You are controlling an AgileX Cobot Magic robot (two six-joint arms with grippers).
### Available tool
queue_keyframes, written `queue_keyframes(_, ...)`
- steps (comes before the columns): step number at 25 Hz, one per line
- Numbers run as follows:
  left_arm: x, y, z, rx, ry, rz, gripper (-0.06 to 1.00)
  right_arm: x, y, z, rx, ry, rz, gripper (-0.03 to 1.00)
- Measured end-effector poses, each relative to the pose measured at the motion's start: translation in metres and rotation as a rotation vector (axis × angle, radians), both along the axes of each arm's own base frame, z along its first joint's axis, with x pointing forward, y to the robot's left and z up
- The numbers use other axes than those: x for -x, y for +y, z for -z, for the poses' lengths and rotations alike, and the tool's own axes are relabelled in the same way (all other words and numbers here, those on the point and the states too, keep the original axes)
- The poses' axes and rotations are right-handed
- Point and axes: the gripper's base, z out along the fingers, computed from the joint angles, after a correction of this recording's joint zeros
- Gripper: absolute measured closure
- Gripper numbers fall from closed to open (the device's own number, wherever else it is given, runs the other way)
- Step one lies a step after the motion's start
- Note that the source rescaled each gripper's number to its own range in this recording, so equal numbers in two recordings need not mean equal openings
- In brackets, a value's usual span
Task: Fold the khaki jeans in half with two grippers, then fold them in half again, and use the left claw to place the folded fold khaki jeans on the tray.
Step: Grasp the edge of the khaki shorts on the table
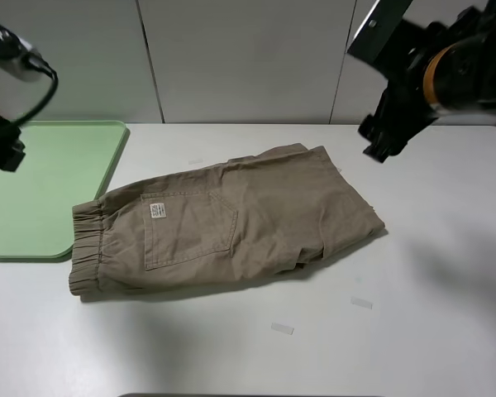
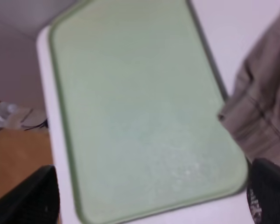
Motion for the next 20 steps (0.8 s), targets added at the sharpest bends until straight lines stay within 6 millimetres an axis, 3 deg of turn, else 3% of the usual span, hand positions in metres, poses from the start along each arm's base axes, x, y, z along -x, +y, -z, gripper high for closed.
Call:
queue_keyframes(6,-0.005,-0.002,-0.054,0.032,-0.107,0.015,0.16,0.026,-0.018,-0.073,-0.198,-0.187,0.035,0.05)
queue_keyframes(10,0.006,0.001,-0.09,0.116,-0.212,0.076,0.16,0.053,-0.034,-0.109,-0.392,-0.244,0.057,0.05)
queue_keyframes(15,0.051,0.018,-0.132,0.332,-0.403,0.194,0.16,0.086,-0.051,-0.13,-0.551,-0.257,0.043,0.05)
queue_keyframes(20,0.114,0.048,-0.148,0.508,-0.508,0.286,0.16,0.121,-0.068,-0.145,-0.675,-0.267,-0.006,0.05)
